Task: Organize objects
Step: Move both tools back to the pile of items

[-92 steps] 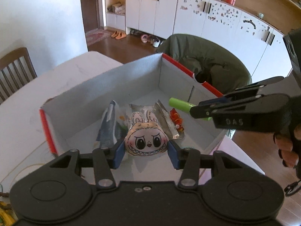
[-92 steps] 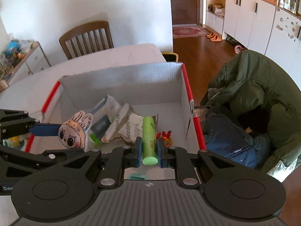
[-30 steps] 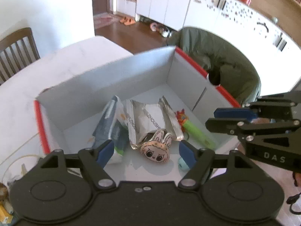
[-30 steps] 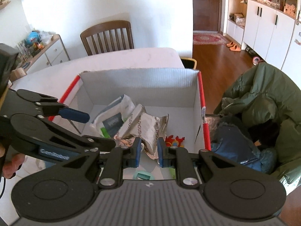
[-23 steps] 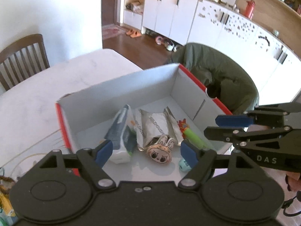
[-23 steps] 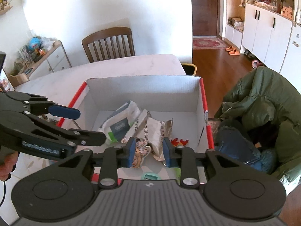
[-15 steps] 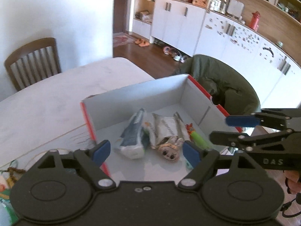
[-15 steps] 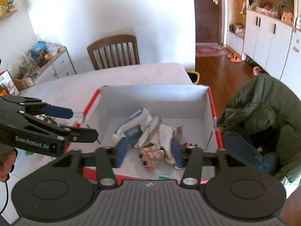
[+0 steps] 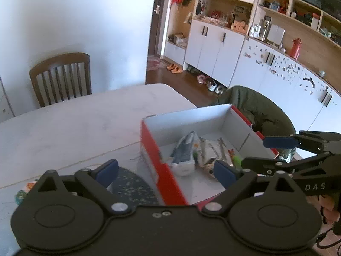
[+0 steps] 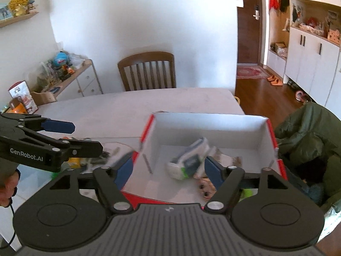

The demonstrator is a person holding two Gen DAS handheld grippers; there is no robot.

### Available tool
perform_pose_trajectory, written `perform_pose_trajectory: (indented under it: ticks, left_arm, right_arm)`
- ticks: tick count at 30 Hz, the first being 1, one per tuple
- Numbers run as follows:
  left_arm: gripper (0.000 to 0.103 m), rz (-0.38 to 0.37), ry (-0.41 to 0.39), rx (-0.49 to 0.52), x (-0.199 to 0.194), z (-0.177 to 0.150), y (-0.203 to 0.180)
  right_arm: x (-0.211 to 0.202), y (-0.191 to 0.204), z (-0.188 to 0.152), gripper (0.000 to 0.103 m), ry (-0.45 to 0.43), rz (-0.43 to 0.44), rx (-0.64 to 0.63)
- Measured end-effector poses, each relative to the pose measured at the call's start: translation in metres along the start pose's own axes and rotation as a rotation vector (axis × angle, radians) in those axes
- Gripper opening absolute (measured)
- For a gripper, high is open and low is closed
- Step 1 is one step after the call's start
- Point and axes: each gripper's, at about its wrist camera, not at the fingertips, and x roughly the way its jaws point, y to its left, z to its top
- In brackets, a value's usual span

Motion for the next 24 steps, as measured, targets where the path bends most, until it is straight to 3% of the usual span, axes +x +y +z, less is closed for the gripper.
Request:
perform_pose_trajectory:
  ticks: [11,24]
  left_arm:
    - [0.102,0.056,-0.056,-0.033,-0.041,-0.022,0.062]
    - [0.102,0.166,-0.029,-0.117,-0.054,-0.061,0.150]
  right_arm:
    - [0.013,0.074,0.010,0.087,-0.008,0.064,-0.042]
    - [0.051,0.148,0.018,0.093,-0.028,0.067,-0.099]
